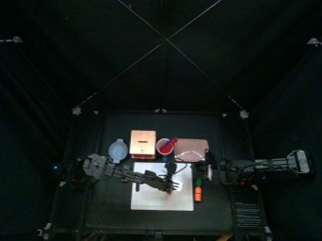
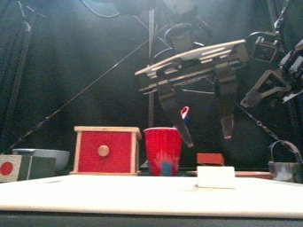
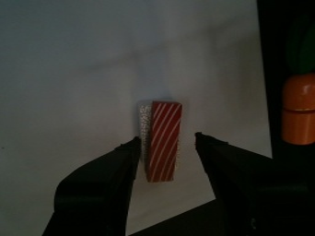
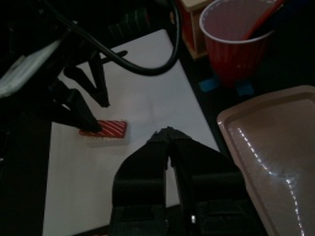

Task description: Put salmon onto rice

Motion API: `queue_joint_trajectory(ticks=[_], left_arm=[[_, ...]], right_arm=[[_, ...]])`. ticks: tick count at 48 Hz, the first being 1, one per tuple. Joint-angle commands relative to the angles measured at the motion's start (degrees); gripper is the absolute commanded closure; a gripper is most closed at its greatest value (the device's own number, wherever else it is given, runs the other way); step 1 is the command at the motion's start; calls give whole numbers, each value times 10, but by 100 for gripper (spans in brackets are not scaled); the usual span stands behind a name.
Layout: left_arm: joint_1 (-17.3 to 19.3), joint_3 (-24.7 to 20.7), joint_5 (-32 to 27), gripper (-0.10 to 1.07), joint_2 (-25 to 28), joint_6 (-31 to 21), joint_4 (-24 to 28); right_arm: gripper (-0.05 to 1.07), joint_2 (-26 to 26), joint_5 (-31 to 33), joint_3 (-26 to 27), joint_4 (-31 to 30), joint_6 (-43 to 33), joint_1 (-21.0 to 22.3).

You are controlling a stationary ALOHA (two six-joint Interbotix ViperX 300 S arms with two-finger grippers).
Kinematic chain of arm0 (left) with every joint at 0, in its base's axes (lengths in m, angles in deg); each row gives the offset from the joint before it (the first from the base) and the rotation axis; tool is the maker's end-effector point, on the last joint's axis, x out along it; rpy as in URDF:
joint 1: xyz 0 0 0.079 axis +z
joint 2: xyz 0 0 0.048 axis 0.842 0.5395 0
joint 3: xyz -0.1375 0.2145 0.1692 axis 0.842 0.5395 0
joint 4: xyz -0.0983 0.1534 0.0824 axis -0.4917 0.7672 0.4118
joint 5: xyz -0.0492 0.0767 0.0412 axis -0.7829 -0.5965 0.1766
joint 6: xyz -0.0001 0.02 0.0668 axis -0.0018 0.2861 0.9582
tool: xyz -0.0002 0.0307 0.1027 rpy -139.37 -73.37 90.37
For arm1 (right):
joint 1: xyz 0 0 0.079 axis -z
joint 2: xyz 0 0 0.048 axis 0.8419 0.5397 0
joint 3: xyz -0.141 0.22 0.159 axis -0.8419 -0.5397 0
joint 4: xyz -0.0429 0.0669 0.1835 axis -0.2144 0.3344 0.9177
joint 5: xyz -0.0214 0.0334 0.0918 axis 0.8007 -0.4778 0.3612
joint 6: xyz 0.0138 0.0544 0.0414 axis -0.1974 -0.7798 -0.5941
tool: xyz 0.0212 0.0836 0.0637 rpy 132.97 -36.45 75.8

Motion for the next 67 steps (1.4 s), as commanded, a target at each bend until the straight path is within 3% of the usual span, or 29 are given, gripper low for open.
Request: queue_joint_trajectory(ticks=[1,9,19,28,42,53,67], left_arm=[[-2,4,-1,11,-40,58,1],[-4,52,-1,11,-82,200,-13],[-5,127,10,12,-142,241,51],[-40,226,42,12,-212,252,149],[-70,408,153,12,-337,222,213],[-85,555,262,12,-446,147,419],[-84,676,308,12,-543,15,614]], right_arm=[[99,1,-2,5,2,1,-3],[99,1,-3,10,4,1,-9],[99,1,8,24,16,1,-25],[99,2,29,39,12,2,-28],[99,4,30,78,34,2,-33],[99,23,22,83,45,1,-39],[99,28,22,76,72,1,-40]])
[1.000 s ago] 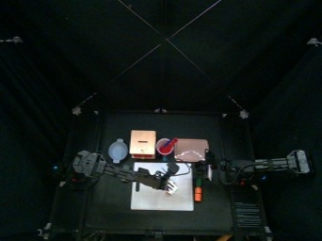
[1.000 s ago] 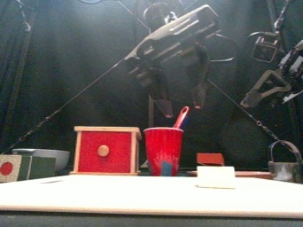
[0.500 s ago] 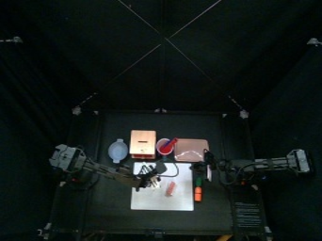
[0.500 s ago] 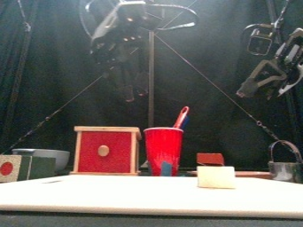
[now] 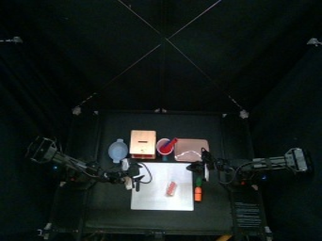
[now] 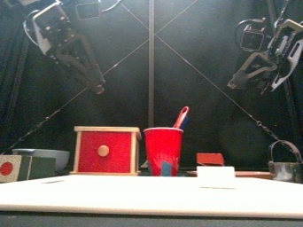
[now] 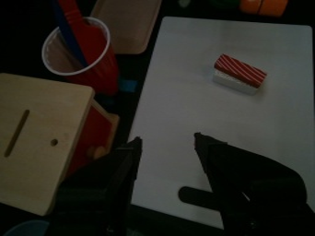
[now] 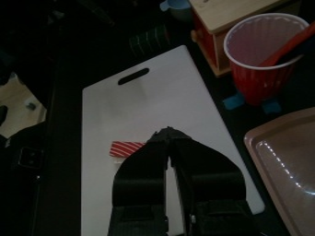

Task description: Put salmon onto rice

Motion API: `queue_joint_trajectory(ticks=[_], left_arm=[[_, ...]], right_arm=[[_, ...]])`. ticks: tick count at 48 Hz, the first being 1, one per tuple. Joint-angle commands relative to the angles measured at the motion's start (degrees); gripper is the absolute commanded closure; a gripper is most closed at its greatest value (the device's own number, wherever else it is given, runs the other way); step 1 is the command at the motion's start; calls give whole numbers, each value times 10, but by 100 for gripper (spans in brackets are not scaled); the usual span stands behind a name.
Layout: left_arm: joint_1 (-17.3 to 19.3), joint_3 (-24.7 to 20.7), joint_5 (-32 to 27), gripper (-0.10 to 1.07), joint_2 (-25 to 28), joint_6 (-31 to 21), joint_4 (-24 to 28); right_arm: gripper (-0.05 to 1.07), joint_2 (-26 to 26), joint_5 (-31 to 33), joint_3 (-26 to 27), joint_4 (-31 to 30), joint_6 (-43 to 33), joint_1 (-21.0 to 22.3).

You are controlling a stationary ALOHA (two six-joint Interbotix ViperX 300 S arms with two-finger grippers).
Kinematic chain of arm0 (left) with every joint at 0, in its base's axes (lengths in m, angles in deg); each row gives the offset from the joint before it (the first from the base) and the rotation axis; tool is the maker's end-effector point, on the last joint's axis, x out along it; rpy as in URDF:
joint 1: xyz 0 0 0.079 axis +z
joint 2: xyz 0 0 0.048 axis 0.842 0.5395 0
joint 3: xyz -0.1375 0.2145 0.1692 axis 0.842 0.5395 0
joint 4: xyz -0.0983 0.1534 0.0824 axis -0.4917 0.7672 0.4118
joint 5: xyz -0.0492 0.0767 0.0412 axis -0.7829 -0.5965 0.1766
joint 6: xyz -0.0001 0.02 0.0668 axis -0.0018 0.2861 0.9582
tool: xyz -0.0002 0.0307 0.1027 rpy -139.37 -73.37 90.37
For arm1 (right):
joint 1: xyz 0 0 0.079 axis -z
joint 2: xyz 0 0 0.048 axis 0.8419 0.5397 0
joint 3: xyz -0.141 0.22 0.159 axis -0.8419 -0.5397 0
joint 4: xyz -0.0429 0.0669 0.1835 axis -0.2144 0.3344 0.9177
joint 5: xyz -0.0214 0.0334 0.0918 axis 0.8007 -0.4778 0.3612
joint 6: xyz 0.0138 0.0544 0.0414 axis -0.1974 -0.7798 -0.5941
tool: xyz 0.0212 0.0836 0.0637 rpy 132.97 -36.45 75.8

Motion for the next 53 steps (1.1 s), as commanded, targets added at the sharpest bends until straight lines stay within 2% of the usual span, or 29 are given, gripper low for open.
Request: queue_joint_trajectory(ticks=[1,5,13,19,26,53], left_arm=[[0,18,11,12,-33,-34,55],[0,42,19,12,-63,-86,109],[0,76,15,12,-92,-154,177],[0,89,-1,12,-95,-200,229],[-1,101,-16,12,-96,-241,267],[-1,109,-11,12,-96,-249,278]], right_arm=[[99,-1,-5,4,11,1,-2],[99,-1,-6,4,14,2,-2],[99,-1,-6,3,14,2,0],[99,-1,-6,0,17,2,0],[99,-1,-6,-1,18,2,2],[99,-1,-6,-1,13,2,7]])
